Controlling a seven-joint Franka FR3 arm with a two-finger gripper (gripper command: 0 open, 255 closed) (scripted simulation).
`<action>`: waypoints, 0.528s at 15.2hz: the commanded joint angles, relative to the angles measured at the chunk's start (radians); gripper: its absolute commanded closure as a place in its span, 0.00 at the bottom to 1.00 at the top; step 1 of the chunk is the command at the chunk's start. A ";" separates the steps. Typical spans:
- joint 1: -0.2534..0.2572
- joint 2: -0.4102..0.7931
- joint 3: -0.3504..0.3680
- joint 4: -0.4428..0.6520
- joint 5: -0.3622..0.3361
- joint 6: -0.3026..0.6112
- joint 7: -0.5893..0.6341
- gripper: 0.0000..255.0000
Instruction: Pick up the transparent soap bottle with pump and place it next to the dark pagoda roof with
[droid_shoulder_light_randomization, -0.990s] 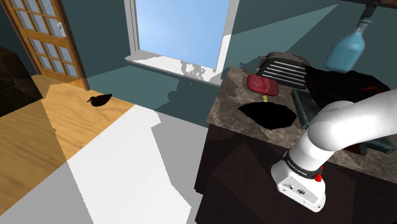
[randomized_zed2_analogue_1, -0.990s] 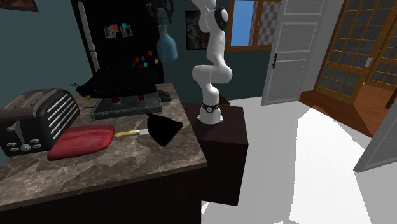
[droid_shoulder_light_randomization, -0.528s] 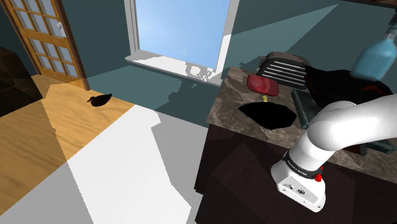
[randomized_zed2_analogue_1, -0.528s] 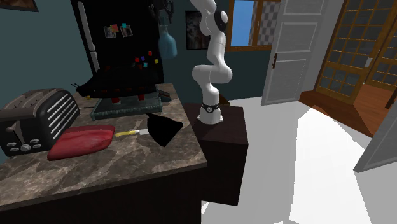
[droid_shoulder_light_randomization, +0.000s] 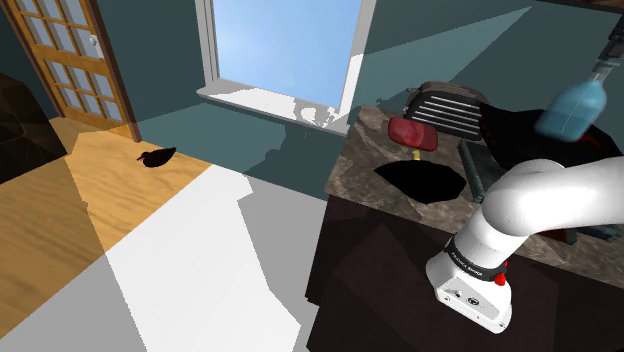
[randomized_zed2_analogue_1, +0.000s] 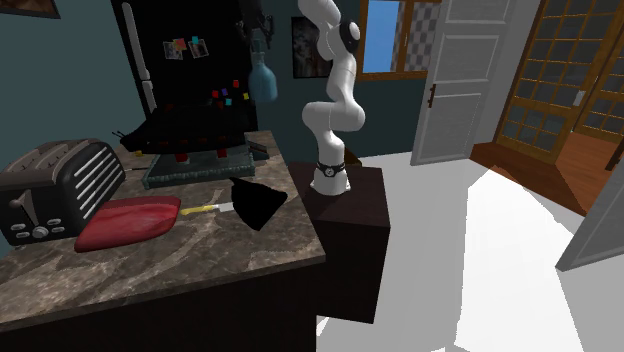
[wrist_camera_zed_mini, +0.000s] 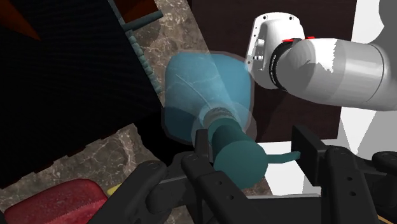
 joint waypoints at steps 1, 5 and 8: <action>-0.006 -0.021 0.000 -0.042 -0.003 0.021 0.008 1.00; -0.019 -0.065 -0.002 -0.126 -0.012 0.062 0.021 1.00; -0.028 -0.096 -0.006 -0.186 -0.020 0.092 0.030 1.00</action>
